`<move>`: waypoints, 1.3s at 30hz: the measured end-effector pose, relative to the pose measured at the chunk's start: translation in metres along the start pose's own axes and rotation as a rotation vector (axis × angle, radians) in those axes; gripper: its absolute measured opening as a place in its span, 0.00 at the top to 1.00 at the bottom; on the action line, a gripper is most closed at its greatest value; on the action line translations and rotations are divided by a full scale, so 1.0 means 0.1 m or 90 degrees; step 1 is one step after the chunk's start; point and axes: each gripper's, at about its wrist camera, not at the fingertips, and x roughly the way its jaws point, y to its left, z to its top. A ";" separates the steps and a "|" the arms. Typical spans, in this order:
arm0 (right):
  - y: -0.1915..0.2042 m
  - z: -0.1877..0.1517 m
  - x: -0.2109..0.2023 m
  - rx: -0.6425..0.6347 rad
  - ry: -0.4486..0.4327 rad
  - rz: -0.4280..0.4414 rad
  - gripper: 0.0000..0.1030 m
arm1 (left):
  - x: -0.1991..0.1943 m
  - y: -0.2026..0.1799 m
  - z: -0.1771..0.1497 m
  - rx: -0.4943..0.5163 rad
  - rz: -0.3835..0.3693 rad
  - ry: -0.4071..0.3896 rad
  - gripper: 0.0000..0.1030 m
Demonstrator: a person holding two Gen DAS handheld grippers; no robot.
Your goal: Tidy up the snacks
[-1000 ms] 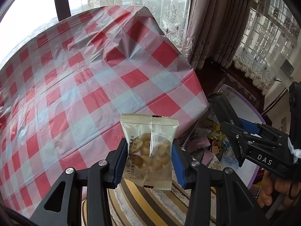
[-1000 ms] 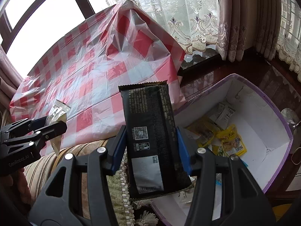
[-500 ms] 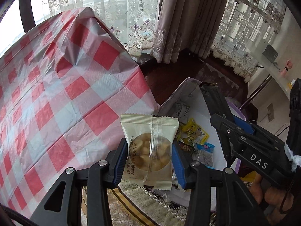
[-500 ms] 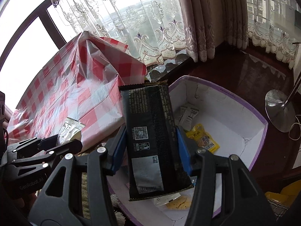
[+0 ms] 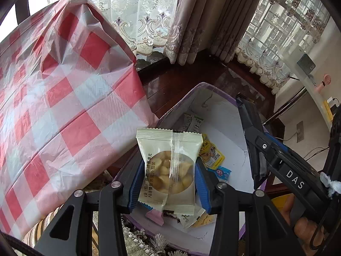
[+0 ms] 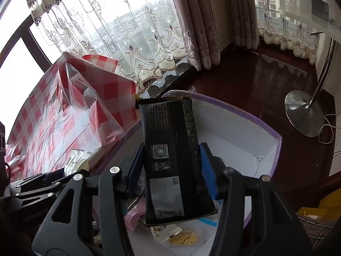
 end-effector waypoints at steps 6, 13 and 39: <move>0.02 0.02 -0.02 -0.008 0.000 -0.008 0.45 | 0.06 -0.03 0.02 -0.004 -0.041 0.007 0.45; 0.12 -0.01 -0.13 -0.026 -0.005 -0.023 0.34 | -0.11 0.12 -0.08 -0.053 -0.075 -0.013 0.27; 0.55 -0.57 -0.74 -0.081 0.000 -0.123 0.28 | -0.62 0.47 -0.95 -0.118 -0.137 0.004 0.08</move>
